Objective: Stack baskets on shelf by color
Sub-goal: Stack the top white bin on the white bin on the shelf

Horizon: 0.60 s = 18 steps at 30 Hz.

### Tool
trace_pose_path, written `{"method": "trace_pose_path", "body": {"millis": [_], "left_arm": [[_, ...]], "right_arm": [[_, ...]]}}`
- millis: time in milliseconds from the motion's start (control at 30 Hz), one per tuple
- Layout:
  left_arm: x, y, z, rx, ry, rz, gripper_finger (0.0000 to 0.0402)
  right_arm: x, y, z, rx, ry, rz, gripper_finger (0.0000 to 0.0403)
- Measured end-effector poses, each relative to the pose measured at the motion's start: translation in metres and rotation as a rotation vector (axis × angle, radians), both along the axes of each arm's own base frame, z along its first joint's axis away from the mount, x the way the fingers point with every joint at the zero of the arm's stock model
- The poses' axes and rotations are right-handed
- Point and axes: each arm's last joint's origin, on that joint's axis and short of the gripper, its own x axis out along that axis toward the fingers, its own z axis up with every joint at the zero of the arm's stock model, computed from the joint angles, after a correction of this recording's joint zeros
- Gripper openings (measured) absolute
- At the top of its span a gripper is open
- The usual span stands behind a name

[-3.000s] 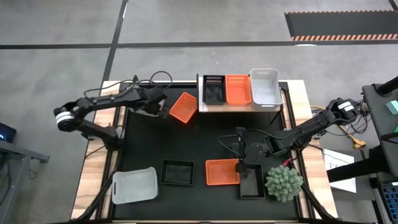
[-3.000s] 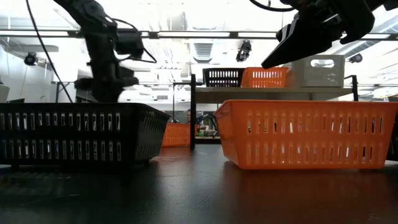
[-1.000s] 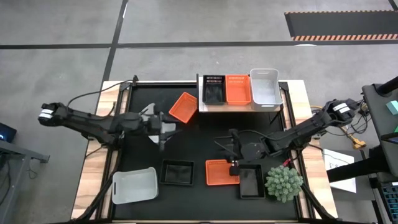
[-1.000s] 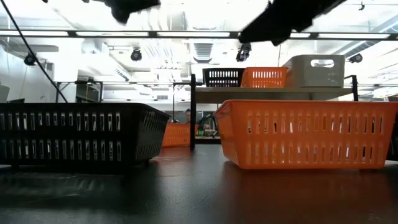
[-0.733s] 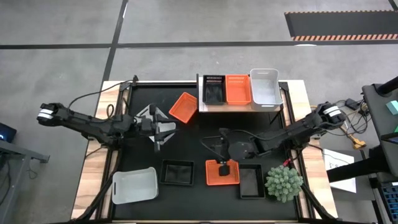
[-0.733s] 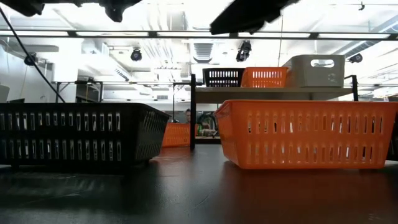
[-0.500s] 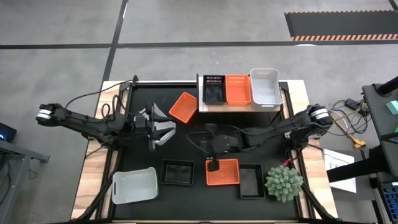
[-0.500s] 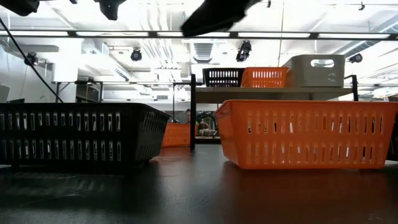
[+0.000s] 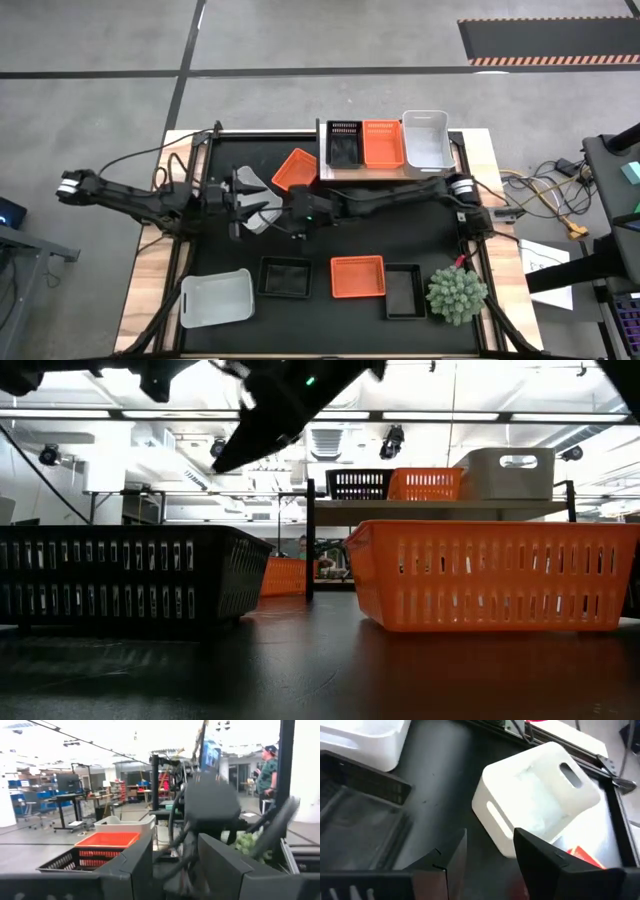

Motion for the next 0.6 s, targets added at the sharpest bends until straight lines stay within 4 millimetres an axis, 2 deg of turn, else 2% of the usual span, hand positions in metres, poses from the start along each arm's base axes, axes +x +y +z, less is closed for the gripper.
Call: {"method": "trace_pose_path", "body": {"millis": [233, 600], "left_arm": [[-0.013, 0.003, -0.005, -0.013, -0.052, 0.010, 0.0144], [-0.017, 0.003, -0.006, -0.021, -0.095, 0.011, 0.0144]], "right_arm": [[0.035, -0.023, -0.021, -0.007, 0.004, -0.008, 0.0159], [0.072, -0.031, -0.058, 0.036, 0.031, 0.058, 0.0156]]}}
